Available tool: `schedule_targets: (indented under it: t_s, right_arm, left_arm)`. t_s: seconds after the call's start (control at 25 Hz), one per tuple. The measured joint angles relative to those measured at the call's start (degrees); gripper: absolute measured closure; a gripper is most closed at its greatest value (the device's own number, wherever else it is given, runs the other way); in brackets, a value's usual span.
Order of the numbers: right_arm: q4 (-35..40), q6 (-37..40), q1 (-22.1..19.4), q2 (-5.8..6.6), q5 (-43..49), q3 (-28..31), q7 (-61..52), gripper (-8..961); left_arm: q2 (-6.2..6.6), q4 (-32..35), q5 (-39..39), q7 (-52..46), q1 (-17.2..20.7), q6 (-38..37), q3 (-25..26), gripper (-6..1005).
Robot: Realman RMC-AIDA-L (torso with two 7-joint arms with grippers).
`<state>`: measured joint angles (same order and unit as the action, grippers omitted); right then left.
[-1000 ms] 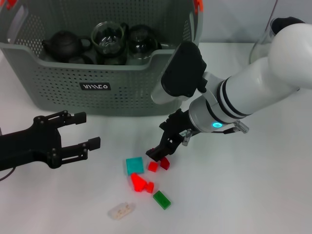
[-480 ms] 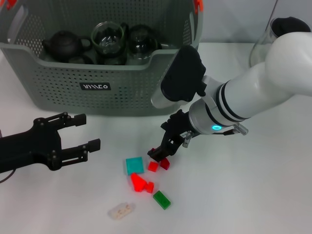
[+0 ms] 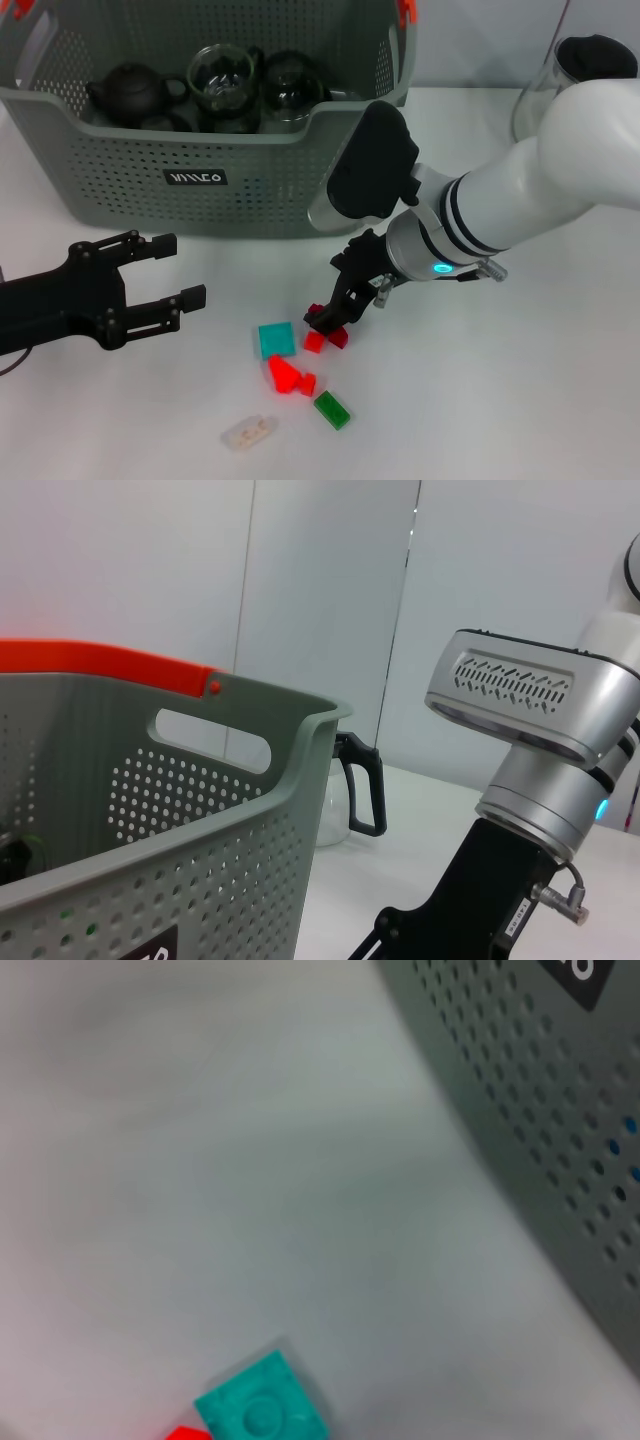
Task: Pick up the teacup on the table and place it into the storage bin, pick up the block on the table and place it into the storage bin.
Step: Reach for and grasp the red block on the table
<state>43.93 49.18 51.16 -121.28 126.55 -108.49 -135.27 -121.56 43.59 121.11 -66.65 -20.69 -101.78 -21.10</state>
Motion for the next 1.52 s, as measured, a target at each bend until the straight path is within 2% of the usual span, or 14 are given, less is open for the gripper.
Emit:
schedule_targets:
  t_s: [0.36, 0.88, 1.08, 1.52]
  right_arm:
    - [0.0, 0.3, 0.0, -0.01, 0.0, -0.4, 0.0, 57]
    - [0.2, 1.8, 0.0, -0.01, 0.0, -0.4, -1.0, 343]
    - [0.4, 2.4, 0.0, -0.01, 0.0, -0.6, -1.5, 507]
    - [0.5, 2.4, 0.0, -0.01, -1.3, -1.7, -1.5, 568]
  left_arm:
    - [0.00, 0.0, 0.0, 0.0, 0.0, 0.1, 0.0, 235]
    - [0.00, 0.0, 0.0, 0.0, 0.0, 0.2, 0.0, 235]
    - [0.00, 0.0, 0.0, 0.0, -0.1, 0.2, 0.0, 236]
    - [0.00, 0.0, 0.0, 0.0, -0.1, -0.1, 0.0, 235]
